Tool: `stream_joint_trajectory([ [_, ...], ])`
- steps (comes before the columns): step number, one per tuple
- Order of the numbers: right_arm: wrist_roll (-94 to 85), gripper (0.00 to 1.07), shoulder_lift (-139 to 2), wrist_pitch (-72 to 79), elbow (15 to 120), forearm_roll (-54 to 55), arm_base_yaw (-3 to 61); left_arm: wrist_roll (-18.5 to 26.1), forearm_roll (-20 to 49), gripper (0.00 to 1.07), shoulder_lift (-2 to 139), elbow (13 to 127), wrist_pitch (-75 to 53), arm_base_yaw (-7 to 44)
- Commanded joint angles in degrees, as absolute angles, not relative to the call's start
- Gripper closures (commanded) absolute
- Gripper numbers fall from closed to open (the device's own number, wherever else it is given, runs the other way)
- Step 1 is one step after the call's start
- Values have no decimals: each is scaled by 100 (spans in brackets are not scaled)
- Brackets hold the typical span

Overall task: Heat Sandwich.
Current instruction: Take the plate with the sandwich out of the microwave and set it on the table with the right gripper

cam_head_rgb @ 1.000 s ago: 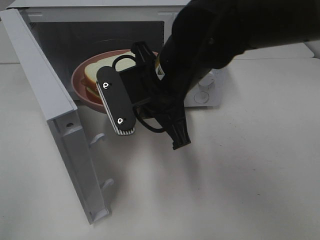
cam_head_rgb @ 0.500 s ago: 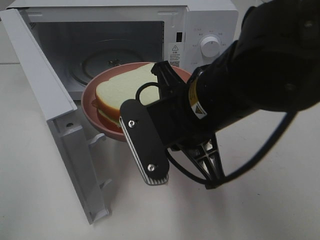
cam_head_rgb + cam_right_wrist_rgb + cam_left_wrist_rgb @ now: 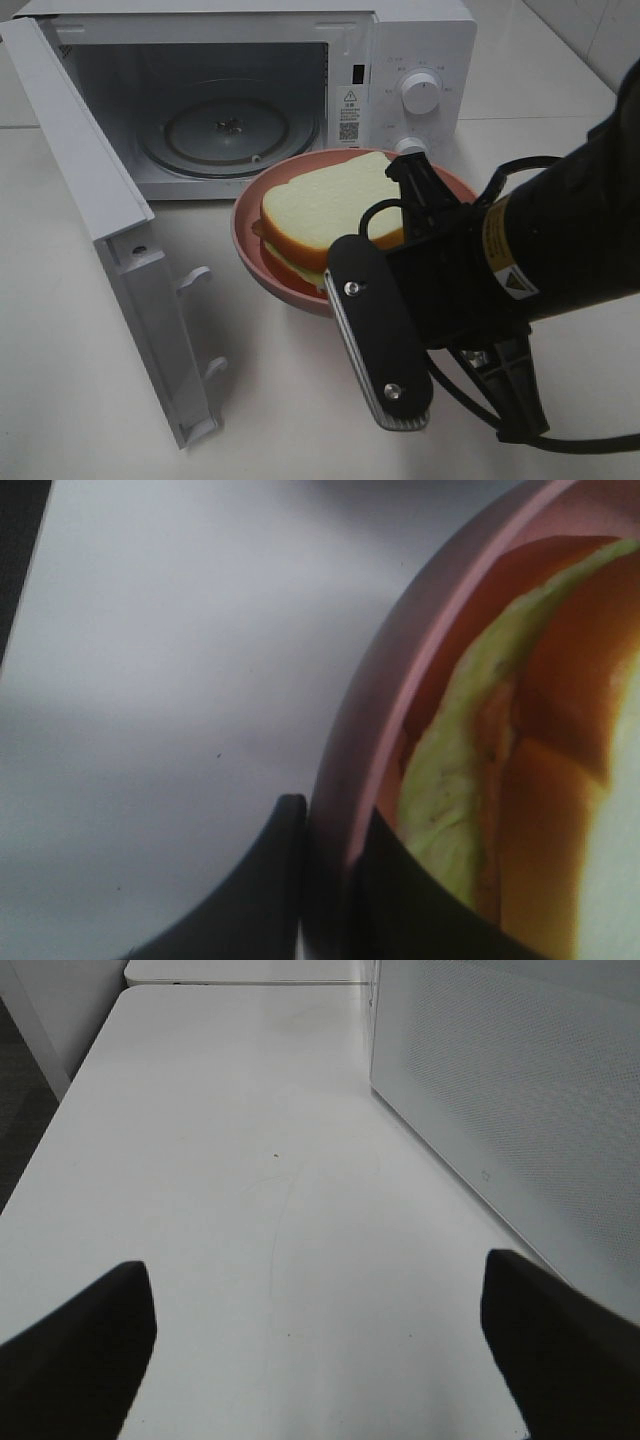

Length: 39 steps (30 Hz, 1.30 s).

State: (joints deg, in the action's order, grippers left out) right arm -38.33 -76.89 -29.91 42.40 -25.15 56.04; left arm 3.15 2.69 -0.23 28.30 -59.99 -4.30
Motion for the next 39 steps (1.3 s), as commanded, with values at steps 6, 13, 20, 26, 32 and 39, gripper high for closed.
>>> stream_joint_trajectory([
  [6, -3638, 107, -7202, -3100, 4011, -2647, 5621, 315, 304, 25, -115, 2819, -5947, -435],
  [13, -3478, 107, -6841, -3260, 3782, -2641, 5621, 315, 304, 25, -115, 2819, -5947, -435],
  [20, -3237, 107, -6738, -3409, 3764, -2647, 5621, 315, 304, 25, -115, 2819, -5947, -435],
  [26, -2149, 107, -6738, -3701, 3764, -2716, 5598, 315, 304, 25, -115, 2819, -5947, -435],
  [32, -894, 107, -6744, -4120, 3770, -3077, 5598, 315, 304, 25, -115, 2819, -5947, -435],
  [39, 372, 107, -6767, -4486, 3793, -3570, 5598, 315, 304, 25, -115, 2819, -5947, -435],
])
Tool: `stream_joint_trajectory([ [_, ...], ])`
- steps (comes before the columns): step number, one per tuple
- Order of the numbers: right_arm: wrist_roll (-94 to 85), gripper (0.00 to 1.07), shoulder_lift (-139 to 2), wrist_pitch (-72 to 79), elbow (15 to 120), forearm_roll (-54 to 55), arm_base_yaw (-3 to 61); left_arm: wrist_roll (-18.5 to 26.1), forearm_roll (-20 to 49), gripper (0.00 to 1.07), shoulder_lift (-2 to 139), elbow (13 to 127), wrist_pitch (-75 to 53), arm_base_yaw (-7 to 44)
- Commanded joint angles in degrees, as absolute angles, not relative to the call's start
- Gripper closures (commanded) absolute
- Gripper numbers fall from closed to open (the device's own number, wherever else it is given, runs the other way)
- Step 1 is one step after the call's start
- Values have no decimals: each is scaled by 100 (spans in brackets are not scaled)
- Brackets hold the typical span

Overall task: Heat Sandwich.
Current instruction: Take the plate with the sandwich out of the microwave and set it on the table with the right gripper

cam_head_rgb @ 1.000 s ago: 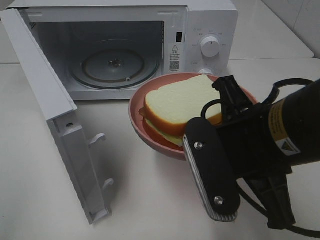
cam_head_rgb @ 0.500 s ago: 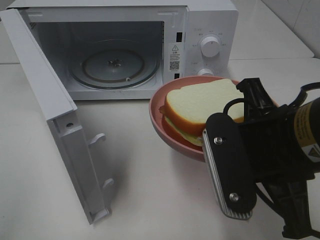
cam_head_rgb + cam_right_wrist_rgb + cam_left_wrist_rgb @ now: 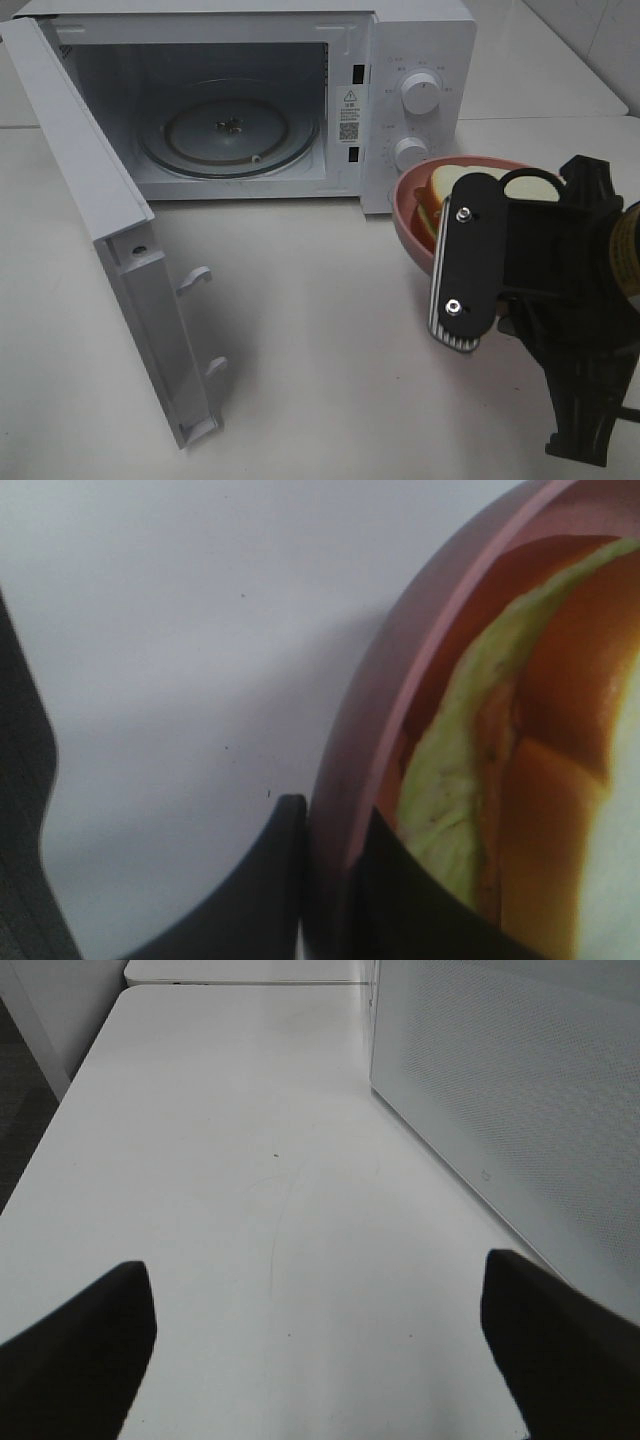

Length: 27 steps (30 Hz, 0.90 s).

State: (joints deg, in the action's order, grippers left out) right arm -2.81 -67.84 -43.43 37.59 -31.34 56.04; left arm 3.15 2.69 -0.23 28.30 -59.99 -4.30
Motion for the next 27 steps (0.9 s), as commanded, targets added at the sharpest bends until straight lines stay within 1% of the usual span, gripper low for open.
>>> stream_joint_trajectory([
  [1, 802, 107, -6830, -4641, 3793, -3764, 5529, 315, 304, 25, -115, 2819, -5947, -435],
  [4, 1157, 107, -6933, -4778, 3793, -3873, 5351, 315, 304, 25, -115, 2819, -5947, -435],
  [6, 1536, 107, -7128, -4962, 3827, -3908, 5076, 315, 304, 25, -115, 2819, -5947, -435],
  [9, 1725, 107, -7259, -5122, 3908, -3953, 4910, 315, 304, 25, -115, 2819, -5947, -435],
  [12, 2028, 107, -7546, -5317, 4137, -4177, 4595, 315, 304, 25, -115, 2819, -5947, -435],
  [13, 2028, 107, -7546, -5317, 4137, -4177, 4595, 315, 304, 25, -115, 2819, -5947, -435],
  [16, 2275, 107, -7861, -5317, 4377, -4211, 4223, 315, 304, 25, -115, 2819, -5947, -435],
  [17, 2469, 107, -8027, -5317, 4492, -4206, 3988, 315, 304, 25, -115, 2819, -5947, -435],
  [18, 2469, 107, -8027, -5317, 4492, -4206, 3988, 315, 304, 25, -115, 2819, -5947, -435],
  [21, 2664, 107, -8296, -5317, 4652, -4211, 3570, 315, 304, 25, -115, 2819, -5947, -435],
  [22, 2664, 107, -8296, -5317, 4652, -4211, 3570, 315, 304, 25, -115, 2819, -5947, -435],
  [23, 2756, 107, -8474, -5317, 4727, -4211, 3317, 315, 304, 25, -115, 2819, -5947, -435],
  [25, 2922, 106, -8612, -5317, 4796, -4154, 3077, 315, 304, 25, -115, 2819, -5947, -435],
  [26, 3117, 106, -8732, -5311, 4864, -4102, 2813, 315, 304, 25, -115, 2819, -5947, -435],
  [27, 3117, 106, -8732, -5311, 4864, -4102, 2813, 315, 304, 25, -115, 2819, -5947, -435],
])
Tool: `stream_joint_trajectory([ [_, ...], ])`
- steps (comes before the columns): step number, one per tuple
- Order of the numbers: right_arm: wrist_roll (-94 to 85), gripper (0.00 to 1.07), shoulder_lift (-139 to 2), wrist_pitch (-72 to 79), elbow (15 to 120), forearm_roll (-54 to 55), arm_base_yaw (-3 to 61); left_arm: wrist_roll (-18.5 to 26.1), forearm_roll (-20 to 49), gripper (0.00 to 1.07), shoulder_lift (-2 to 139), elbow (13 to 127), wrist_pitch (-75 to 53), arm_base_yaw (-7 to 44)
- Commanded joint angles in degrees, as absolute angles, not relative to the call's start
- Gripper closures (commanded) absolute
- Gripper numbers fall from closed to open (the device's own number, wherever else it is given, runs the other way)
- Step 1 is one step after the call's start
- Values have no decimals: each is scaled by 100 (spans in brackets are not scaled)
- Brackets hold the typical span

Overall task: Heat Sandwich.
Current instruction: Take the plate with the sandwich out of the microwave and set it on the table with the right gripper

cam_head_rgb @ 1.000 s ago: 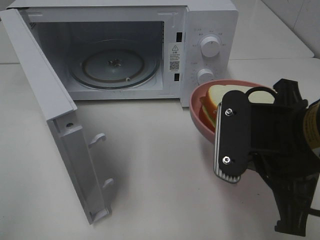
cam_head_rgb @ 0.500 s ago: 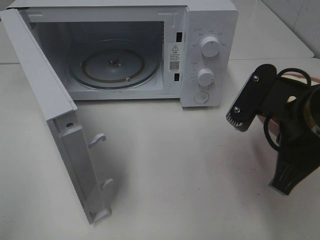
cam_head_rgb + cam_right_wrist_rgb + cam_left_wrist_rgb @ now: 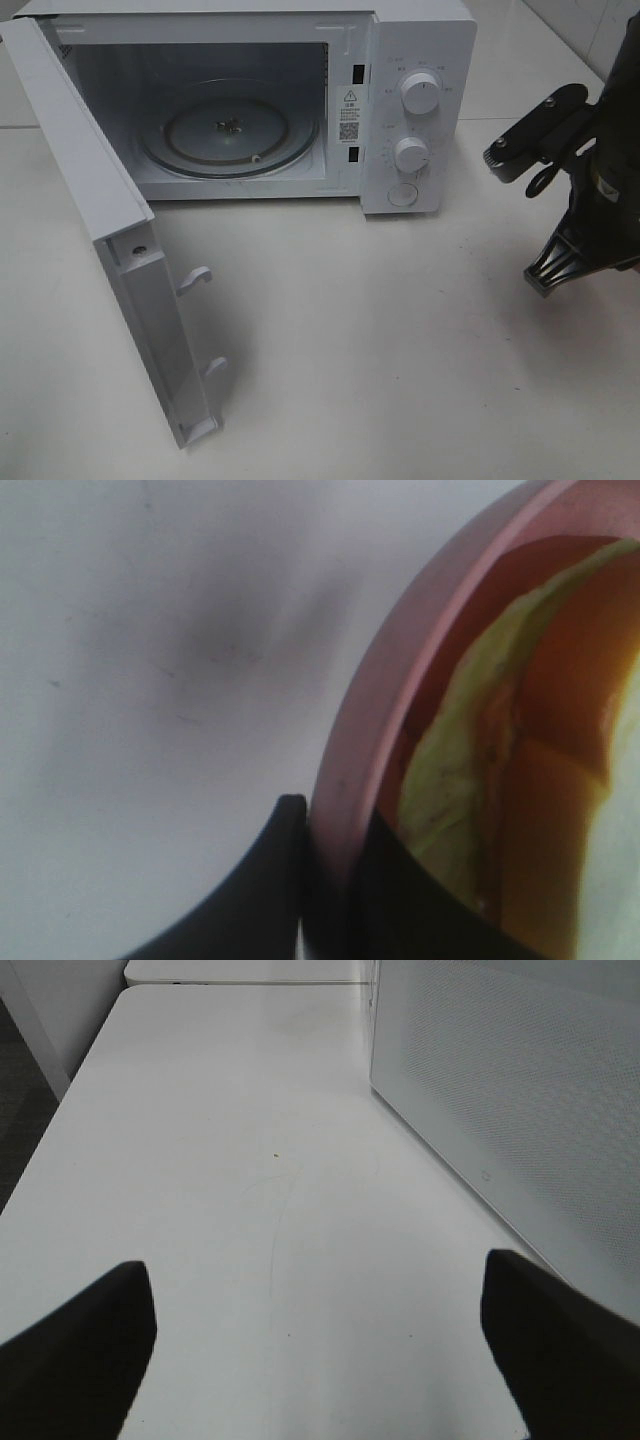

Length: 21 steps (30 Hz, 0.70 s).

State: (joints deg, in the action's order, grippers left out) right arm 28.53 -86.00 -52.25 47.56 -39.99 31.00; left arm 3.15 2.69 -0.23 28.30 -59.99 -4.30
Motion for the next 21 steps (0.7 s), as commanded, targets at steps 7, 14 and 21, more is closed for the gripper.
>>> stream_joint_trajectory([
  [7, 3759, 105, -9139, -5174, 4882, -4102, 2063, 315, 304, 25, -115, 2819, -5947, -435],
  [14, 3976, 103, -9391, -4893, 4882, -4102, 1730, 315, 304, 25, -115, 2819, -5947, -435],
  [21, 3976, 102, -9757, -4458, 4882, -4120, 1667, 315, 304, 25, -115, 2819, -5947, -435],
])
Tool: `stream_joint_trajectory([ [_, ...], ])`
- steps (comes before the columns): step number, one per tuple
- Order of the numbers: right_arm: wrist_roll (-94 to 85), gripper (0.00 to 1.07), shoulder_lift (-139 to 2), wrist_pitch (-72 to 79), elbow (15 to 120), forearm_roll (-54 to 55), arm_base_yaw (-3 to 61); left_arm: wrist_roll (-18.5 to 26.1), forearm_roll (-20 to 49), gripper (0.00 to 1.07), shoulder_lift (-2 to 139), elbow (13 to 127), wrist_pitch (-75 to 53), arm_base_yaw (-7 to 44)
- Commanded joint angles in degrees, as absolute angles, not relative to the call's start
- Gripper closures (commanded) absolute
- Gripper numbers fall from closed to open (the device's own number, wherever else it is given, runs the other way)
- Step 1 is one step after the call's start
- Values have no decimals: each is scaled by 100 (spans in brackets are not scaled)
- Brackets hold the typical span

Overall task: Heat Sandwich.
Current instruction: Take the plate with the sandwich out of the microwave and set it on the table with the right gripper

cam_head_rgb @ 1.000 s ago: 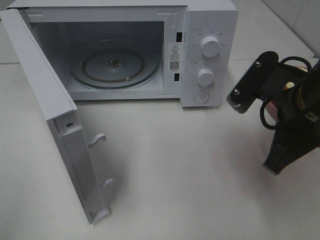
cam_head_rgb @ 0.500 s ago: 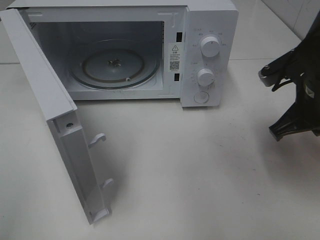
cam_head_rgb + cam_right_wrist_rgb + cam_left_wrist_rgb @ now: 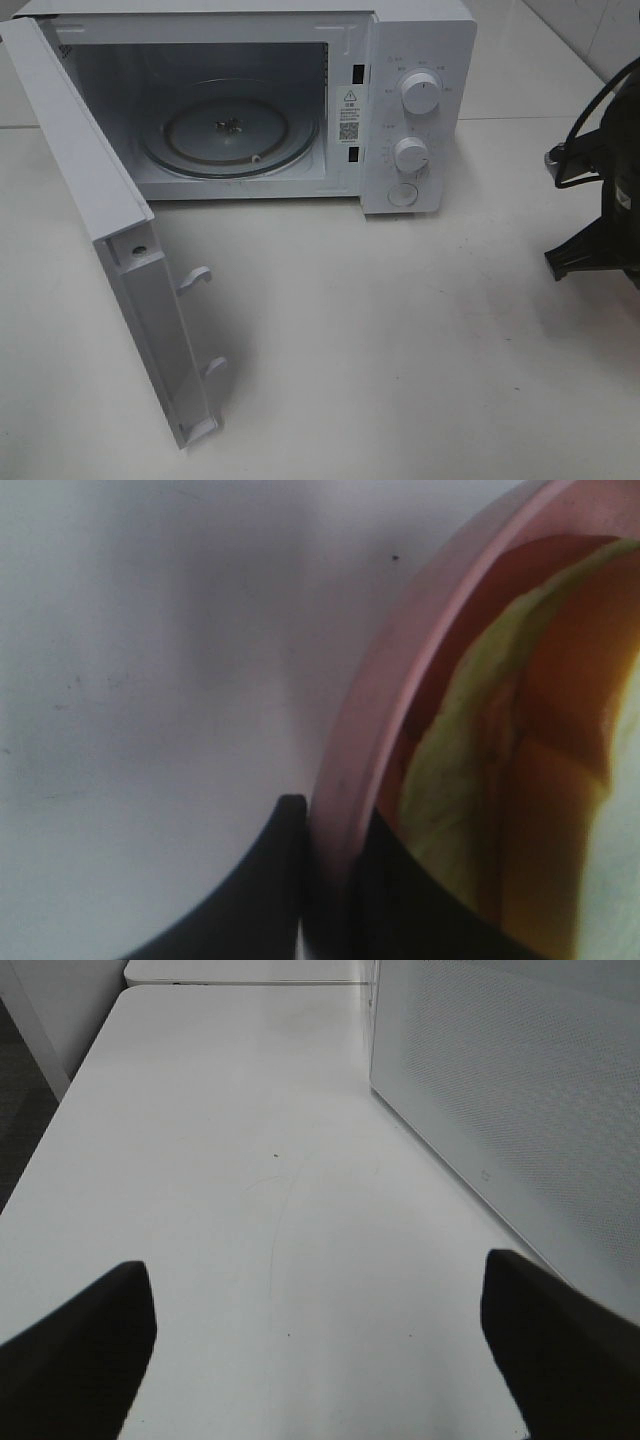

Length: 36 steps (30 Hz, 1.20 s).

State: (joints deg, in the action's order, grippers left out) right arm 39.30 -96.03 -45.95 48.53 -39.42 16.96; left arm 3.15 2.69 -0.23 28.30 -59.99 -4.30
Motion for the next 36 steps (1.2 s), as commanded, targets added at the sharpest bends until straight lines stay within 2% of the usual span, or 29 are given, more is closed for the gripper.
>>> stream_joint_trajectory([
  [1, 3976, 102, -9832, -4395, 4882, -4120, 1667, 315, 304, 25, -115, 2819, -5947, -435],
  [16, 4039, 98, -10451, -3512, 4882, -4120, 1667, 315, 304, 25, -115, 2819, -5947, -435],
  [21, 4131, 87, -10451, -3335, 4882, -4120, 1667, 315, 304, 25, -115, 2819, -5947, -435],
  [23, 4062, 74, -10451, -3335, 4882, -4120, 1667, 315, 304, 25, -115, 2819, -5947, -435],
  [25, 4045, 71, -10451, -3335, 4882, -4120, 1667, 315, 304, 25, -115, 2819, -5947, -435],
  [26, 4011, 63, -10451, -3335, 4882, -4120, 1667, 315, 304, 25, -115, 2819, -5947, -435],
  [27, 3988, 60, -10451, -3335, 4882, -4120, 1667, 315, 304, 25, -115, 2819, -5947, -435],
  [31, 3896, 52, -10451, -3335, 4882, -4102, 1667, 315, 304, 25, -115, 2819, -5947, -435],
  [36, 3759, 50, -10439, -3323, 4882, -4011, 1667, 315, 304, 25, -115, 2819, -5947, -435],
])
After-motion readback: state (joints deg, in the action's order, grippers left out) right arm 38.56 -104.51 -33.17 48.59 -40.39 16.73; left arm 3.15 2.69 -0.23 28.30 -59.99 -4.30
